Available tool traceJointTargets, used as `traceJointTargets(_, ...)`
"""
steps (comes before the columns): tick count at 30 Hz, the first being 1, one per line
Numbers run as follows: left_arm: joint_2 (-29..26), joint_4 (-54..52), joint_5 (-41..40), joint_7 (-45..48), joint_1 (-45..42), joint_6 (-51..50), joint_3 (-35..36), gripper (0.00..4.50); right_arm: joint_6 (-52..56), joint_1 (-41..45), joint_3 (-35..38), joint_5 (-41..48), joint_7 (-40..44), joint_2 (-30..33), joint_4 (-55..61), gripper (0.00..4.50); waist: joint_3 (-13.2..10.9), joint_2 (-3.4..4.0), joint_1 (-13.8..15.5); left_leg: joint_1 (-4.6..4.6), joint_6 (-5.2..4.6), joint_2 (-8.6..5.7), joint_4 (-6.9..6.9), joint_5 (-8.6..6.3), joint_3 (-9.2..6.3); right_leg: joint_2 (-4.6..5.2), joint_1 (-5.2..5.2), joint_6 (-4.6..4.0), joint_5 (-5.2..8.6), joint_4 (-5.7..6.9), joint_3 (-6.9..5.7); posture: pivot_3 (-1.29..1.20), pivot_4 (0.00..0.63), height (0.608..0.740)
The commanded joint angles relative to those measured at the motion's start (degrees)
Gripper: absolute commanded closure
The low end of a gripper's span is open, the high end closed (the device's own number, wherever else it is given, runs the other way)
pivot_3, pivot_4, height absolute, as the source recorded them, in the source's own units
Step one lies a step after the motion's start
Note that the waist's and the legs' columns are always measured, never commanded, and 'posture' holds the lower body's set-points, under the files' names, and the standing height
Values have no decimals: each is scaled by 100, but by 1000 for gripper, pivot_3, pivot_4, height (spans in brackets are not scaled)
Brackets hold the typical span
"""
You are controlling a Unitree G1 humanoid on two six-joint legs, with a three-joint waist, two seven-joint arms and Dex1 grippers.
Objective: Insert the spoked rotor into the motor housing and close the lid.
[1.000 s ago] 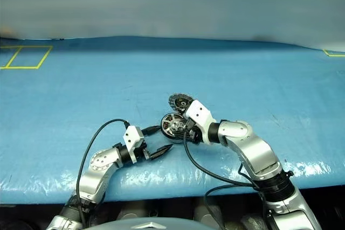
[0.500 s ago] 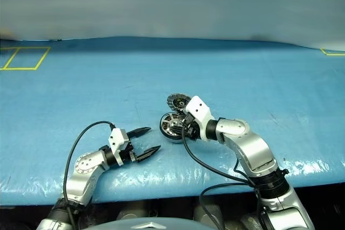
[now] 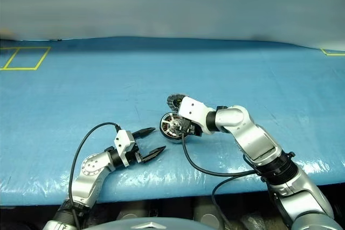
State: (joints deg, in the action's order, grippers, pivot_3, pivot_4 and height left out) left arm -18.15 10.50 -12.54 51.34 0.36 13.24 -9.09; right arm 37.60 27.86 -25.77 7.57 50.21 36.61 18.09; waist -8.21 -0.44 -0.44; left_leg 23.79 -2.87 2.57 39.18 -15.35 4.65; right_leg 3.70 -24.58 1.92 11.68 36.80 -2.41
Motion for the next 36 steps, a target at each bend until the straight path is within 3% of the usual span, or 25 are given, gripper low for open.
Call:
traceJointTargets(1, -78, -204, -93, 87, 77, 36, 29, 288, -151, 161, -59, -101, 169, -15, 43, 1875, 0, 0, -1, 0, 0, 0, 0, 0, 0, 0, 0, 0, 0, 0, 0, 0, 150, 740)
traceJointTargets(14, -539, -1293, -470, 265, 75, -234, 147, 288, -243, 125, -154, -404, 256, -129, -360, 1875, -1, 0, -7, 0, 0, 0, 1, -1, 2, 5, -1, -1, 0, -1, -1, 0, 150, 740)
traceJointTargets(20, -594, -1623, -437, 118, 70, -595, 136, 288, -288, 20, -147, -419, 317, -100, -253, 2998, -1, -1, -15, -8, 1, 4, 1, 0, 2, -1, 5, 0, 1, 1, -1, 0, 150, 740)
traceJointTargets(23, -623, -1709, -435, 73, 93, -774, 91, 288, -159, -15, 43, -325, 223, -192, -209, 3796, -1, -2, -28, -10, 2, 6, 0, 0, 7, -6, 4, 0, 1, 3, 3, 0, 150, 740)
traceJointTargets(34, -576, -1677, -358, -84, 164, -854, 65, 288, 58, -137, 559, 20, 133, -286, 5, 3796, -3, -1, -17, -1, 2, 5, -1, 1, 6, -6, -2, -1, 1, 0, 3, 0, 150, 740)
traceJointTargets(36, -554, -1642, -365, -103, 161, -837, 70, 288, 141, -118, 558, 52, 170, -254, 34, 4156, -3, -1, -17, -2, 2, 5, -1, 1, 6, -6, -1, -1, 1, 1, 3, 0, 150, 740)
